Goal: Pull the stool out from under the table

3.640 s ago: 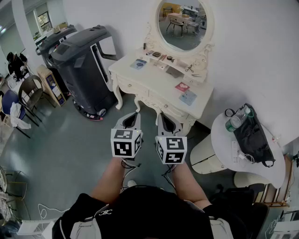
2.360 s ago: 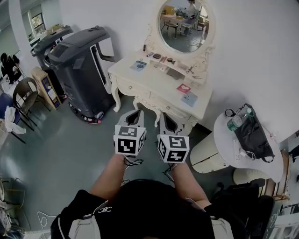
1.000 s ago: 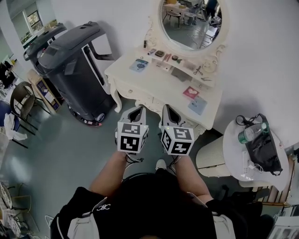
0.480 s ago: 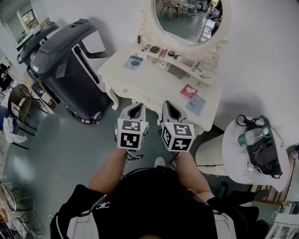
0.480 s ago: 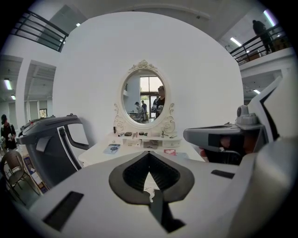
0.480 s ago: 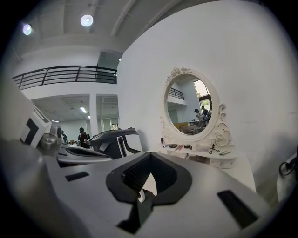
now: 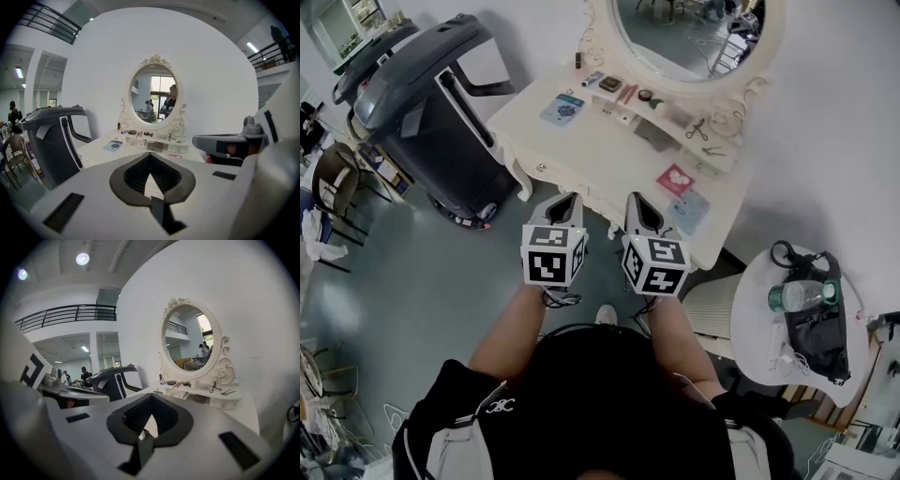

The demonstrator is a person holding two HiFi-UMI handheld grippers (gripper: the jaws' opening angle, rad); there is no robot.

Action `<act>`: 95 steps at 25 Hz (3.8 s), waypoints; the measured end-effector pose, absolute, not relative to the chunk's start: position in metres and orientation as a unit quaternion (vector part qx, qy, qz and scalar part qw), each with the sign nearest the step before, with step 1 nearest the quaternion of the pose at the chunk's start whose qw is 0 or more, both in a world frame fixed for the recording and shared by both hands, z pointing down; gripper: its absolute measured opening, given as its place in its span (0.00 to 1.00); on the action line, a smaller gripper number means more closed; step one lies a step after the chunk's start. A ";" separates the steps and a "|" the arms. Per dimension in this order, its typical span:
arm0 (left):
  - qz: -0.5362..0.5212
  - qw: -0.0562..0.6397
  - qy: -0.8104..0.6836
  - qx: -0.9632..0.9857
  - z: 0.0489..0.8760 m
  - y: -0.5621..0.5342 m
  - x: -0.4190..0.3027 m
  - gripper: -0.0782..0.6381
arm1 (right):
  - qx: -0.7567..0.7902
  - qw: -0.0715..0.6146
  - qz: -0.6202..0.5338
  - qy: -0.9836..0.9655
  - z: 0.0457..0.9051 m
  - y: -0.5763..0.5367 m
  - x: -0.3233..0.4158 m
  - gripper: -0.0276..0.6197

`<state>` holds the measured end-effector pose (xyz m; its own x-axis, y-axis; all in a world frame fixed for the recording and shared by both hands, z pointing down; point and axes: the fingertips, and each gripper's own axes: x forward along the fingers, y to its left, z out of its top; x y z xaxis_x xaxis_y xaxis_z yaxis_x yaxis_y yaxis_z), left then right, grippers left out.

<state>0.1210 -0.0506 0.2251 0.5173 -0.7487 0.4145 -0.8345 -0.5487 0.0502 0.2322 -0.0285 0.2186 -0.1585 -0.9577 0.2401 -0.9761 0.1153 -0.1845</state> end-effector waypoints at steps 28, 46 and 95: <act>0.218 0.245 -0.498 0.803 0.334 -0.108 0.032 0.11 | 0.593 0.137 0.196 -0.768 0.307 -0.113 0.155 0.05; 0.229 0.385 -0.466 0.763 0.558 -0.149 -0.021 0.11 | 0.549 0.300 0.243 -0.741 0.521 -0.145 0.093 0.05; -0.108 0.627 -0.321 0.701 0.857 -0.282 0.137 0.31 | 0.559 0.384 0.363 -0.639 0.825 -0.107 0.177 0.05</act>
